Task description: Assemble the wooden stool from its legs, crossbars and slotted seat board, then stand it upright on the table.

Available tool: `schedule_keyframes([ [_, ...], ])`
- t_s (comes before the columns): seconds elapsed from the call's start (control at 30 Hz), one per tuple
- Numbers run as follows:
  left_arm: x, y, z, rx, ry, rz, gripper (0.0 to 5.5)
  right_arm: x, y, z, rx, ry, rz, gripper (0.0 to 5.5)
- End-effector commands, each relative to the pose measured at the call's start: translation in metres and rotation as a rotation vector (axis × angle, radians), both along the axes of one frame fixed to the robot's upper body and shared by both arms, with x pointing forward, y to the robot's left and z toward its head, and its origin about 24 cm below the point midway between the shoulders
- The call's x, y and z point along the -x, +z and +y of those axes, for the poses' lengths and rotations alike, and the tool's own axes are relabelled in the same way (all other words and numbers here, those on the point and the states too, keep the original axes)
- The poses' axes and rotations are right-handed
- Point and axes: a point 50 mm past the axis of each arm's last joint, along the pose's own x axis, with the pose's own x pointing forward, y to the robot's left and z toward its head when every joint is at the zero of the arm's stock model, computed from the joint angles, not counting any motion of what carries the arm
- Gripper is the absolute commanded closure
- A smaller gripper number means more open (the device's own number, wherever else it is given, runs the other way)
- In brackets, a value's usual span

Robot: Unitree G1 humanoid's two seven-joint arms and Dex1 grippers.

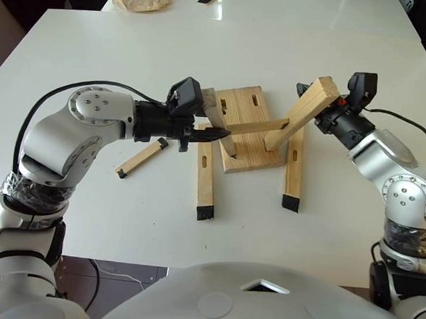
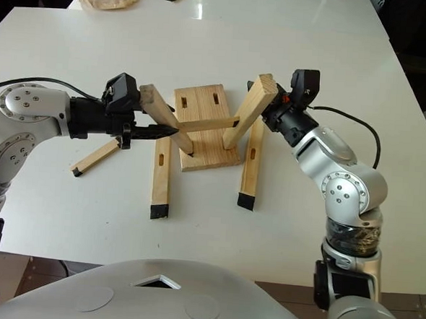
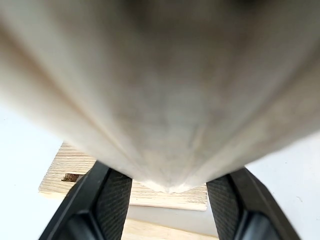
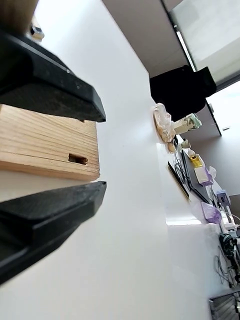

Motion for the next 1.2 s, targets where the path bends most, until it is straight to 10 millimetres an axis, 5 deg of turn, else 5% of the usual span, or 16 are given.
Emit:
schedule_keyframes([
  [0.03,-0.005,-0.032,0.005,-0.095,0.08,0.081,2.94,0.02,-0.014,0.037,0.053,0.326,-0.001,3.33],
  [0.27,0.003,-0.032,-0.002,-0.076,0.039,0.074,1.76,0.014,-0.023,0.028,0.12,0.316,-0.025,3.33],
  [0.43,0.016,-0.044,0.018,-0.144,0.046,0.061,1.01,0.01,-0.027,0.015,0.157,0.269,-0.037,3.33],
  [0.6,0.03,-0.076,0.04,-0.266,0.083,0.044,0.97,-0.002,-0.015,-0.001,-0.017,0.163,-0.042,3.33],
  [0.8,0.039,-0.089,0.019,-0.155,0.111,0.032,0.97,-0.007,-0.014,-0.003,0.019,0.178,-0.056,3.33],
  [1.0,0.041,-0.089,0.009,-0.089,0.141,0.001,0.97,0.014,-0.065,-0.01,0.322,0.317,0.097,3.33],
  [1.2,0.05,-0.121,0.021,-0.213,0.162,0.062,0.97,0.032,-0.09,-0.023,0.417,0.426,0.202,3.33],
])
